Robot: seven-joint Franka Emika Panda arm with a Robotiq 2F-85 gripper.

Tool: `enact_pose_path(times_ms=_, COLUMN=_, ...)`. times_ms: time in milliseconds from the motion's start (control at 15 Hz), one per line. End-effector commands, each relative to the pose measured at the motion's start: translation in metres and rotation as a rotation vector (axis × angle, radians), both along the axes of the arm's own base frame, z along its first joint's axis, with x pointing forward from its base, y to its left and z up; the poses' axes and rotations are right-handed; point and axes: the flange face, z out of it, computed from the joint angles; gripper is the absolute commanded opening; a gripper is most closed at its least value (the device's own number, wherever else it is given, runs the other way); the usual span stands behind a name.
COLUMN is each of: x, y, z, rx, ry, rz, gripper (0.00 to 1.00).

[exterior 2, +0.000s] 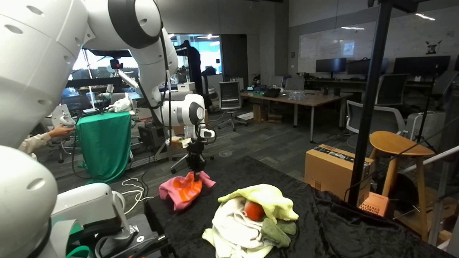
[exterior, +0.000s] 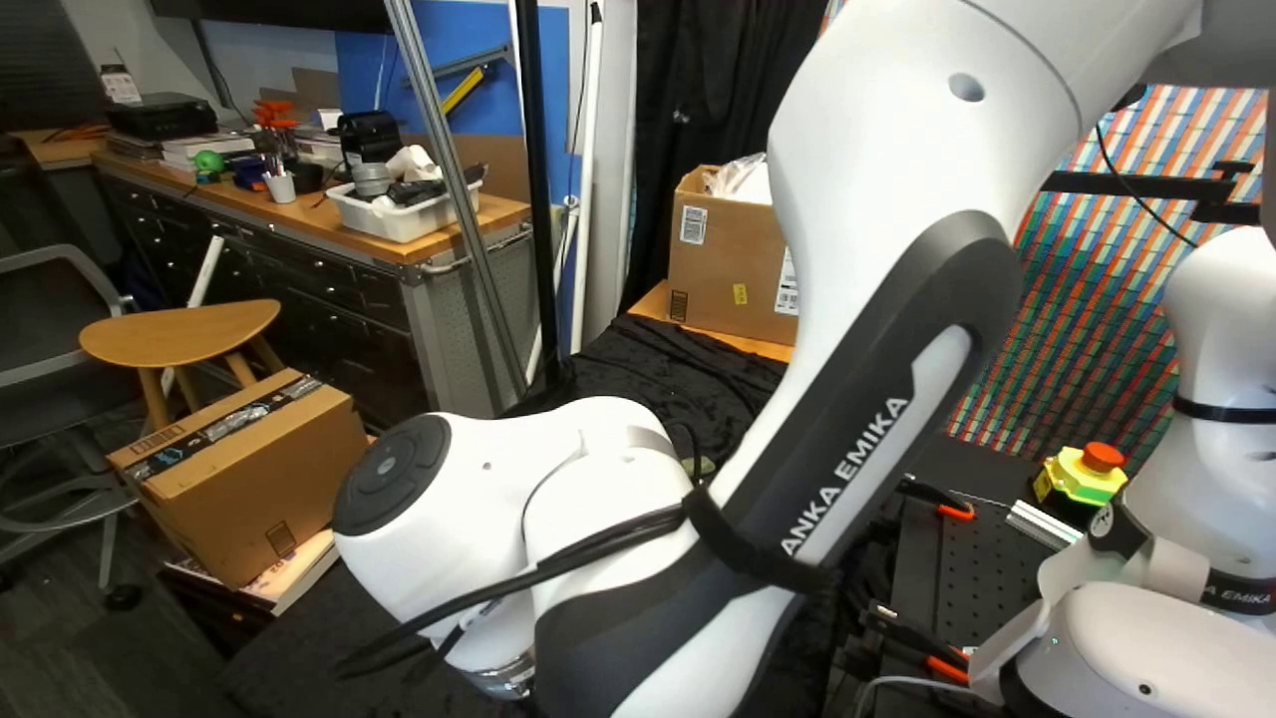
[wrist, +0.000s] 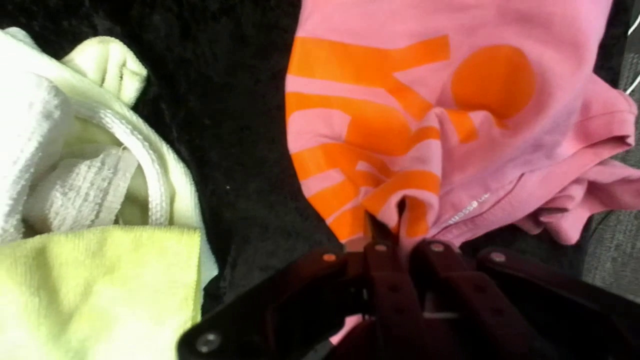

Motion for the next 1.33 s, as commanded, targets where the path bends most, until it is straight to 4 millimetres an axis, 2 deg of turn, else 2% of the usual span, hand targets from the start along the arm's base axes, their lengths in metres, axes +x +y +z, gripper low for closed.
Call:
enact_pose_path(times_ms=0, x=0.023, y=-0.016, z=0.025, rx=-0.034, ry=-0.009, rz=-0.038, gripper=0.04)
enact_pose_path(times_ms=200, x=0.044, y=-0.039, z=0.038, rx=-0.025, ry=0.034, rz=-0.049, gripper=0.04)
enact_pose_path(times_ms=667, x=0.094, y=-0.116, z=0.071, rx=-0.028, ry=0.022, rz=-0.178, gripper=0.04)
enact_pose_path(times_ms=933, x=0.112, y=-0.158, z=0.083, rx=-0.059, ry=-0.009, rz=-0.273, gripper=0.04)
enact_pose_path(times_ms=1267, x=0.124, y=-0.208, z=0.093, rx=-0.11, ry=-0.09, rz=-0.402, gripper=0.04)
